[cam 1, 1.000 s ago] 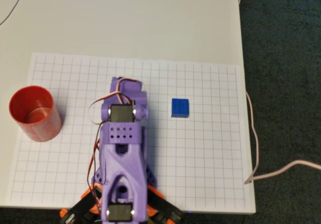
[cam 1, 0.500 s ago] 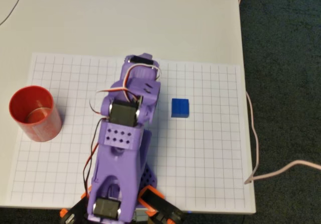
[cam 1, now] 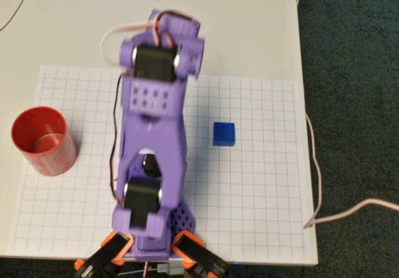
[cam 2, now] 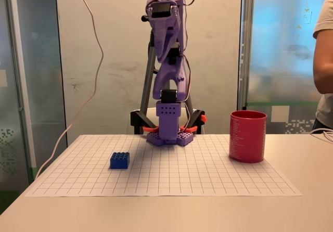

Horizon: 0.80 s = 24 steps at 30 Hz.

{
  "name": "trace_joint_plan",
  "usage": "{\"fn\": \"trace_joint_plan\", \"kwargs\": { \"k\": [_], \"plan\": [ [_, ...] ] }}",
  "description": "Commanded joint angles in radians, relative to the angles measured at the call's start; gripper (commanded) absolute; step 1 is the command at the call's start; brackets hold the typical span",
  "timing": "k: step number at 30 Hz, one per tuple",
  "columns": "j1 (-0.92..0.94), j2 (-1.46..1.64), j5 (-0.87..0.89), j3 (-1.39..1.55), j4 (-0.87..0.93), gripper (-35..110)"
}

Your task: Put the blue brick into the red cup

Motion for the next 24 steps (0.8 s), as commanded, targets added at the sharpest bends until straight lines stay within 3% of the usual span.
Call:
{"fn": "trace_joint_plan", "kwargs": {
  "k": [1,7,18,24],
  "plan": [
    [0.054,-0.135,-0.02,-0.091,0.008,0],
    [0.186,-0.288,-0.112,-0.009,0.008,0],
    [0.456,-0.285,-0.342,0.321,-0.071,0],
    [0.497,-0.268,-0.66,0.416,-0.046,0]
  ]
}}
